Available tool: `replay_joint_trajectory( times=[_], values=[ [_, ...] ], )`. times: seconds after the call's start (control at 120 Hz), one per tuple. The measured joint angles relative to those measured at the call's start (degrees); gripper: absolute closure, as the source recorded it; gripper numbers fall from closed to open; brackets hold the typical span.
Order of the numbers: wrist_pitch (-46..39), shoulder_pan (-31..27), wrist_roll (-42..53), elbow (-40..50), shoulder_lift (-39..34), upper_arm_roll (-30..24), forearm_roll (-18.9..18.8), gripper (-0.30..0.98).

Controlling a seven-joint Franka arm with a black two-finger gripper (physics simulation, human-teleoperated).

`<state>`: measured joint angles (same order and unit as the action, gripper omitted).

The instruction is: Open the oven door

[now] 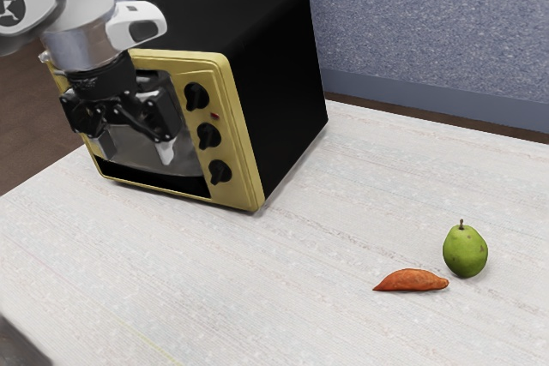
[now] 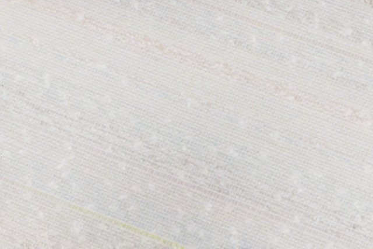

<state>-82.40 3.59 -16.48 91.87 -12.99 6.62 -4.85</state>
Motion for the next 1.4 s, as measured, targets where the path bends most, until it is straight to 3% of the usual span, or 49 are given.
replay_joint_trajectory(
  times=[0.083, 0.15, 0.217, 0.275, 0.35, 0.45, 0.55, 0.658, 0.75, 0.875, 1.15, 1.4],
  values=[
    [0.9, -0.4, -4.0, 0.3, -0.2, 0.2, -0.4, 0.00],
    [0.6, -4.1, -6.8, 3.2, -2.9, 0.2, -0.5, 0.00],
    [-0.3, -10.1, -9.3, 8.0, -6.9, 0.2, -0.6, 0.00],
    [-2.3, -22.0, -11.3, 9.6, -6.7, 0.2, 0.0, 0.00],
    [-8.6, -30.0, -13.6, 9.6, -5.7, 0.2, 3.9, 0.00],
    [-21.3, -32.4, -17.1, 9.5, -4.3, 1.3, 15.1, 0.00],
    [-31.6, -34.1, -20.2, 9.8, -4.4, 1.6, 21.2, 0.00],
    [-39.4, -43.8, -23.1, 10.7, -3.8, -6.6, 24.5, 0.00],
    [-44.2, -42.3, -25.1, 11.1, -2.0, -7.9, 24.6, 0.00],
    [-48.5, -37.2, -27.3, 11.7, -0.6, -5.5, 22.5, 0.00],
    [-54.4, -38.6, -30.9, 11.9, 2.8, -5.3, 21.4, 0.00],
    [-57.2, -38.1, -35.0, 11.2, 5.9, -5.7, 23.3, 0.00]
  ],
)
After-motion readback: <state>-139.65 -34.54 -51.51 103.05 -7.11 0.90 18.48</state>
